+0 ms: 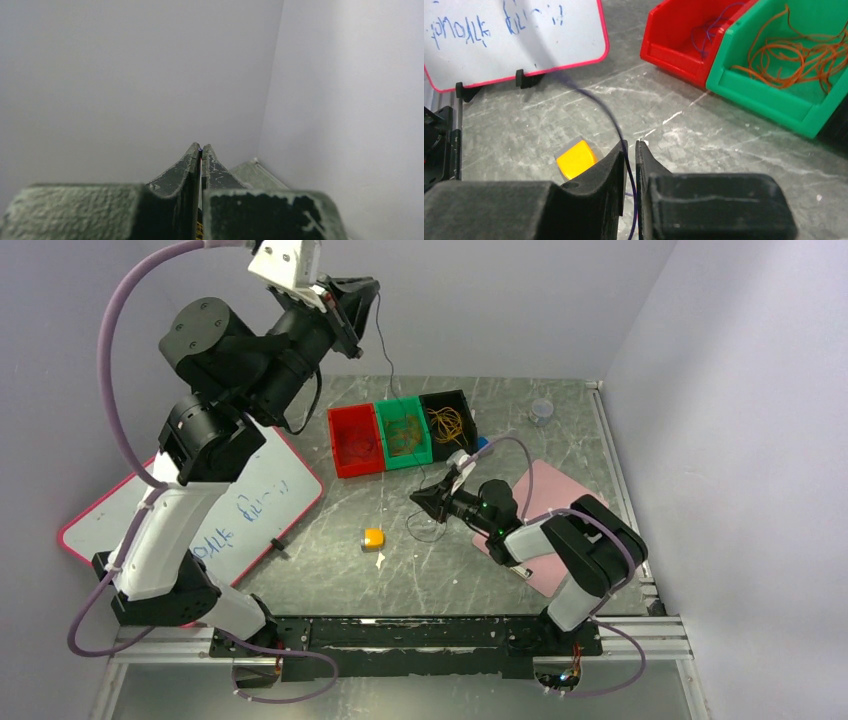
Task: Untangle the cables
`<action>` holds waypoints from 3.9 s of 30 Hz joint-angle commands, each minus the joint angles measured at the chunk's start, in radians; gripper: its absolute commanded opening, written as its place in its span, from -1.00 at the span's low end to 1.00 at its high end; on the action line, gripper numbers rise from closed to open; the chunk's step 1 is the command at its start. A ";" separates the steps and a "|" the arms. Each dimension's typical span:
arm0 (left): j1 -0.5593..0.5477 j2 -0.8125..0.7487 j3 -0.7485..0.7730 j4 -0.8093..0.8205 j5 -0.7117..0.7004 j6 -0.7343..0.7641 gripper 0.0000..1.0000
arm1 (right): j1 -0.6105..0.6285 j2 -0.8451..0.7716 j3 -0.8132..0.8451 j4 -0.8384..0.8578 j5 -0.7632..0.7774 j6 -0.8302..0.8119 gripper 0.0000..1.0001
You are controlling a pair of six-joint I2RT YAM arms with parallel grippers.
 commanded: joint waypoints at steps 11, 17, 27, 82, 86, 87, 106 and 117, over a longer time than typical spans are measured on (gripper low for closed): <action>0.009 0.025 0.110 0.299 -0.066 0.224 -0.86 | 0.003 0.143 -0.111 0.253 0.063 0.126 -0.69; 0.008 0.024 0.110 0.337 -0.097 0.274 -0.86 | 0.003 0.159 -0.149 0.296 0.082 0.149 -0.79; 0.068 -0.078 -0.216 0.182 -0.251 0.170 -0.86 | 0.004 -0.199 -0.118 -0.155 0.158 0.112 -1.00; 0.760 0.040 -1.075 0.045 0.487 -0.308 -0.86 | 0.003 -0.624 0.328 -0.899 0.195 0.069 -1.00; 0.761 0.100 -1.025 0.081 0.536 -0.308 -0.86 | 0.004 -0.533 0.394 -0.891 0.193 0.036 -1.00; 0.760 0.116 -1.010 0.088 0.540 -0.309 -0.86 | 0.004 -0.511 0.412 -0.890 0.198 0.032 -1.00; 0.758 0.448 -0.622 0.124 0.479 -0.260 -0.86 | -0.009 -0.052 0.800 -0.802 0.277 0.003 -1.00; 0.750 0.501 -0.639 0.144 0.506 -0.248 -0.85 | -0.016 0.182 1.003 -0.829 0.200 -0.015 -1.00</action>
